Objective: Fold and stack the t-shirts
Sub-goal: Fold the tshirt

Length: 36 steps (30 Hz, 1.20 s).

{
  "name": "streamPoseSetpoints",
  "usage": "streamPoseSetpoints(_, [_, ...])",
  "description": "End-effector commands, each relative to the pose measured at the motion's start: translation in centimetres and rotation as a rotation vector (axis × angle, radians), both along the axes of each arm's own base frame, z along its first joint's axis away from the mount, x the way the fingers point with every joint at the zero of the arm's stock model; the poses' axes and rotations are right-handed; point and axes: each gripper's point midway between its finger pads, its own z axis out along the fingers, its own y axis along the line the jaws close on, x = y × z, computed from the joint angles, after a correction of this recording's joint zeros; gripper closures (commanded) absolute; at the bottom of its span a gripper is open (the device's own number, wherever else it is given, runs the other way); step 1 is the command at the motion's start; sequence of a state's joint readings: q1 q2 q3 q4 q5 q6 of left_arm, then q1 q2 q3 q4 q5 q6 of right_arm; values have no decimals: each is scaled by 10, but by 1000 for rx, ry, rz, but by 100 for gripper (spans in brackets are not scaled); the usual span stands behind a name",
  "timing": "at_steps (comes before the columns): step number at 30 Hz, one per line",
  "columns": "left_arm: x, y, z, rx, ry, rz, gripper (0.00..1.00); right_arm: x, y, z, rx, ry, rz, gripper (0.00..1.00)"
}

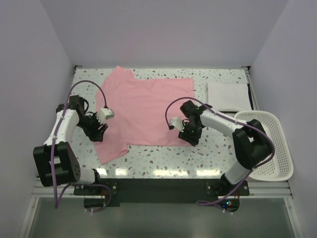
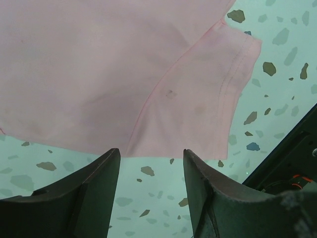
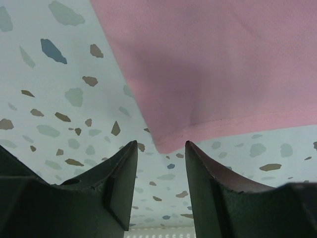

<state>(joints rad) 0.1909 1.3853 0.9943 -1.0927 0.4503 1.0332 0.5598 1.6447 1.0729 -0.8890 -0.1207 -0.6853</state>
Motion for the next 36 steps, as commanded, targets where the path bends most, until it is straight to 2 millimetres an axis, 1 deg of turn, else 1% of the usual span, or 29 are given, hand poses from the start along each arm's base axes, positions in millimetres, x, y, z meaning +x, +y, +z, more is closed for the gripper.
streamPoseSetpoints(1, [-3, 1, 4, -10, -20, -13, 42, 9, 3, -9, 10, -46, 6, 53])
streamPoseSetpoints(4, [-5, 4, 3, 0, -33, -20, 42, 4, 0, -26, -8, -44, 16, 55])
streamPoseSetpoints(5, [-10, 4, -1, 10, -30, -44, 42, 3, -1, -31, -19, -41, 15, 56])
streamPoseSetpoints(7, [-15, 7, -4, 36, -61, -80, 42, 4, -4, -39, -31, -50, 13, 60])
streamPoseSetpoints(8, [-25, 10, -13, 60, -51, -120, 42, 4, -6, -42, -44, -51, 11, 61])
streamPoseSetpoints(9, [-28, 12, -14, 83, -76, -144, 42, 4, -7, -44, -49, -50, 11, 63])
streamPoseSetpoints(10, [-40, 11, -22, 91, -57, -171, 42, 4, -8, -45, -50, -49, 11, 66])
streamPoseSetpoints(11, [-44, 15, -26, 120, -63, -215, 42, 4, -8, -46, -52, -49, 12, 68])
streamPoseSetpoints(13, [-51, 18, -28, 146, -76, -250, 42, 4, -8, -47, -56, -48, 12, 73])
streamPoseSetpoints(14, [-58, 20, -34, 160, -64, -275, 42, 4, -8, -47, -56, -48, 12, 74])
streamPoseSetpoints(16, [-61, 21, -35, 172, -70, -294, 42, 5, -8, -47, -56, -48, 10, 76])
streamPoseSetpoints(19, [-66, 17, -40, 157, -62, -318, 42, 5, -7, -47, -51, -47, 8, 78])
streamPoseSetpoints(20, [-71, 15, -45, 152, -45, -327, 42, 5, -7, -47, -51, -44, 5, 78])
streamPoseSetpoints(22, [-72, 13, -52, 166, -42, -359, 42, 5, -5, -47, -45, -43, 1, 78])
streamPoseSetpoints(23, [-79, 14, -60, 177, -22, -376, 42, 6, -5, -46, -44, -44, -5, 78])
streamPoseSetpoints(24, [-77, 13, -63, 186, -34, -390, 42, 6, -4, -46, -44, -44, -5, 79])
streamPoseSetpoints(25, [-80, 10, -67, 186, -30, -409, 42, 6, -4, -45, -47, -41, -10, 80])
streamPoseSetpoints(30, [-79, 0, -72, 171, -52, -470, 42, 7, -6, -46, -60, -41, -8, 83])
streamPoseSetpoints(31, [-83, -2, -77, 177, -41, -498, 43, 8, -5, -46, -59, -40, -9, 83])
streamPoseSetpoints(32, [-84, 1, -80, 200, -33, -509, 43, 7, -5, -47, -61, -37, -12, 83])
streamPoseSetpoints(33, [-81, 2, -83, 218, -50, -516, 44, 9, -5, -46, -59, -40, -14, 83])
streamPoseSetpoints(35, [-84, 2, -90, 233, -42, -534, 44, 9, -3, -46, -58, -37, -18, 83])
streamPoseSetpoints(36, [-81, 3, -92, 241, -54, -534, 47, 10, -3, -46, -58, -37, -21, 84])
